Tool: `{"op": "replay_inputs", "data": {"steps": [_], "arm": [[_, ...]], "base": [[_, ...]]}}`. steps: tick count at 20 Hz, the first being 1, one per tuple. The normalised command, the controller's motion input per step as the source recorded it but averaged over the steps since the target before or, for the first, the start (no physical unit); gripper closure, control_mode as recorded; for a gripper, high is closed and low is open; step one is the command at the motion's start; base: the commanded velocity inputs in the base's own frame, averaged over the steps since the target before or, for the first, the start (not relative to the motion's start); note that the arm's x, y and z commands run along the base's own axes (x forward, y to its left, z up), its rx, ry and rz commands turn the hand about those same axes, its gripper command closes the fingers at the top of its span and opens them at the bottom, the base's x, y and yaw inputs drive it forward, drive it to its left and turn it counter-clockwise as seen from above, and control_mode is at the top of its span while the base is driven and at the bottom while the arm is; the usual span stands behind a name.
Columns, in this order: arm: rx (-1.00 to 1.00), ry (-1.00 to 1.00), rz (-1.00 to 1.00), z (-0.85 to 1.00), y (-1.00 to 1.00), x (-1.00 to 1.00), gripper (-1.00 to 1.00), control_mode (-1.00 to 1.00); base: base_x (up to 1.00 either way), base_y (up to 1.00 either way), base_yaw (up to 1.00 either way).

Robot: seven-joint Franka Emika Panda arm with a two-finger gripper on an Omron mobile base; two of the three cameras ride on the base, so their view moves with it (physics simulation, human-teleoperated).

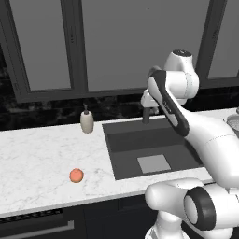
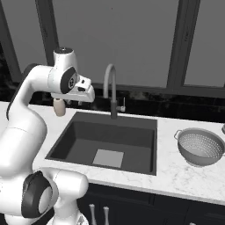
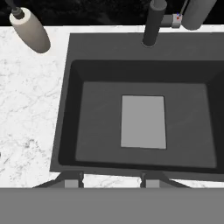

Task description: Put the colander in the sink, put the peach in the colander, and turn on the sink faucet and pour water over the colander.

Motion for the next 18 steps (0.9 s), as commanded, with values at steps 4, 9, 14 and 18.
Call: {"op": "replay_inputs", "data": {"steps": [4,9,14,18], "arm": [[0.0,0.0,0.01,0.0,-0.28,-0.07,-1.0,-1.0],[0.0,0.02,0.03,0.0,-0.82,-0.07,-1.0,-1.0],[0.0,0.01,0.08,-0.05,-1.0,-0.04,-1.0,-1.0],[0.0,0.0,0.04,-0.13,-0.94,0.0,-1.0,-1.0]], "base": [[0.0,0.0,0.0],[0.0,0.0,0.0],[0.0,0.0,0.0],[0.0,0.0,0.0]]}}
